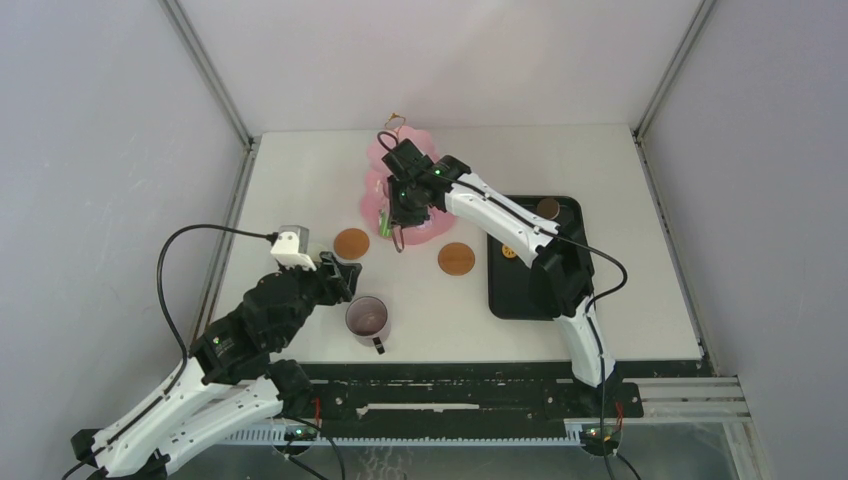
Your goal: Serve the afternoon tea
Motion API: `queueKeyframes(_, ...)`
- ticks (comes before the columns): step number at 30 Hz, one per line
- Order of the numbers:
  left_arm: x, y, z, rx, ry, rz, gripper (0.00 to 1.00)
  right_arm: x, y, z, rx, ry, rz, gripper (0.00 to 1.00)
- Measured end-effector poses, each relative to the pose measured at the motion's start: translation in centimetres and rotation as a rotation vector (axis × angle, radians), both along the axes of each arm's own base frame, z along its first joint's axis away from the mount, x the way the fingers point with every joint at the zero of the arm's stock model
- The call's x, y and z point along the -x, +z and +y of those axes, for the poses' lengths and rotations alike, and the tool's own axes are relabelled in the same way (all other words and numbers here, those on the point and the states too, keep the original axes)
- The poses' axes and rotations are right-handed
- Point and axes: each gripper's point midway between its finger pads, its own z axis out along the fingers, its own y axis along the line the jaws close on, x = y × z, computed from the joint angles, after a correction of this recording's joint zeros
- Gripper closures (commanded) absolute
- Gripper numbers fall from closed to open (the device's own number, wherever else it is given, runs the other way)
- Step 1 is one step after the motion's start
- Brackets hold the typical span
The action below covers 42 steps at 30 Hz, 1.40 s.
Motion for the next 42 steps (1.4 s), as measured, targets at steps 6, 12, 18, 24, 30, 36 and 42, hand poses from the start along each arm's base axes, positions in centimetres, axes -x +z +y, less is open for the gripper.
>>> queueKeyframes(6, -0.04, -0.01, 0.07, -0.005, 0.001, -0.002, 0.31, 0.06, -0.55, -0.12, 0.013, -0.001, 0.011, 0.74)
queueKeyframes(12, -0.09, -0.01, 0.14, -0.005, 0.005, -0.002, 0.31, -0.16, -0.71, -0.31, 0.015, -0.007, 0.013, 0.67)
queueKeyframes(18, -0.09, -0.03, 0.15, -0.005, 0.005, -0.001, 0.31, -0.27, -0.71, -0.4, 0.015, -0.011, 0.013, 0.63)
queueKeyframes(24, -0.11, -0.03, 0.17, -0.005, 0.006, -0.001, 0.31, -0.31, -0.71, -0.44, 0.016, -0.015, 0.013, 0.61)
queueKeyframes(30, -0.11, -0.02, 0.19, -0.004, 0.007, -0.001, 0.31, -0.41, -0.72, -0.51, 0.019, -0.018, 0.01, 0.61)
queueKeyframes(36, -0.11, 0.0, 0.19, -0.003, 0.007, -0.002, 0.31, -0.59, -0.73, -0.66, 0.023, -0.024, 0.005, 0.61)
queueKeyframes(42, -0.11, 0.0, 0.19, -0.003, 0.007, -0.002, 0.31, -0.65, -0.82, -0.74, 0.025, -0.027, 0.004, 0.61)
